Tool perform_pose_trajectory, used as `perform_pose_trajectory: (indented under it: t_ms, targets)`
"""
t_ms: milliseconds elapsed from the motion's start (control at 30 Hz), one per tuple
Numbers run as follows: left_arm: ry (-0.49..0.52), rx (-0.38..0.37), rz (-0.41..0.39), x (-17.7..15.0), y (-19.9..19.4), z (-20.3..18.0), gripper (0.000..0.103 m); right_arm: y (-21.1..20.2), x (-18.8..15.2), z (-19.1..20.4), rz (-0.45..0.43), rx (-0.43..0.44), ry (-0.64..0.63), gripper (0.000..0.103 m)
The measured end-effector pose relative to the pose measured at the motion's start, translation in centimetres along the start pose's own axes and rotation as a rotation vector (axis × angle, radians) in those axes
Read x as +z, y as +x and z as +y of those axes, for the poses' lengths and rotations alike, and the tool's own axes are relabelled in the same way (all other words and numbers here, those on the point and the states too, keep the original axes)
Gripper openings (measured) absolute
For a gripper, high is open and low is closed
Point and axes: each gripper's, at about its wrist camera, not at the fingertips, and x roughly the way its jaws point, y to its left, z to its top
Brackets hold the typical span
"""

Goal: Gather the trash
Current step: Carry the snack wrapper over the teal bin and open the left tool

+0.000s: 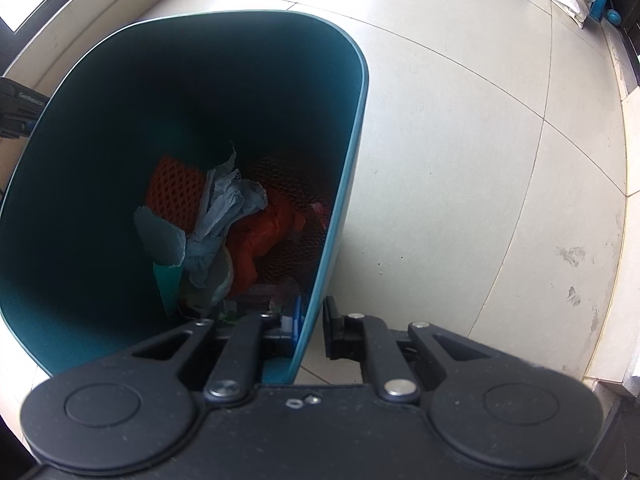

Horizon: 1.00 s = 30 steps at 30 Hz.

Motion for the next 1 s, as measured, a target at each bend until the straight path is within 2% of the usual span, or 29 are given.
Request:
perform_pose_trajectory:
  t_ms: [167,300,467,633,800,1000]
  targets:
    - [0.101,-0.049,-0.062,-2.0,-5.0,-3.5,0.022,-0.4,-0.1,-0.2,-0.003,-0.008,0.021,0.007]
    - [0.181,-0.091,-0.092,-3.6,-8.4,-6.9,0.022,-0.8,-0.4,0.5,-0.019,-0.03,-0.009,0.007]
    - [0.29,-0.131,-0.101,-5.8,-10.3,-11.5,0.022,-0.8,-0.5,1.1,-0.025,-0.034,-0.021,0.007]
    - [0.37,-0.173,-0.049,-7.7,-9.1,-16.0,0.022,-0.7,-0.5,1.1,-0.03,-0.036,-0.036,0.007]
    - [0.414,-0.127,0.035,-8.9,-4.9,-19.5,0.022,-0.8,-0.8,1.5,-0.038,-0.035,-0.048,0.008]
    - [0.413,-0.075,0.102,-9.2,-0.5,-20.2,0.022,-1.3,-1.0,1.0,-0.038,-0.026,-0.038,0.008]
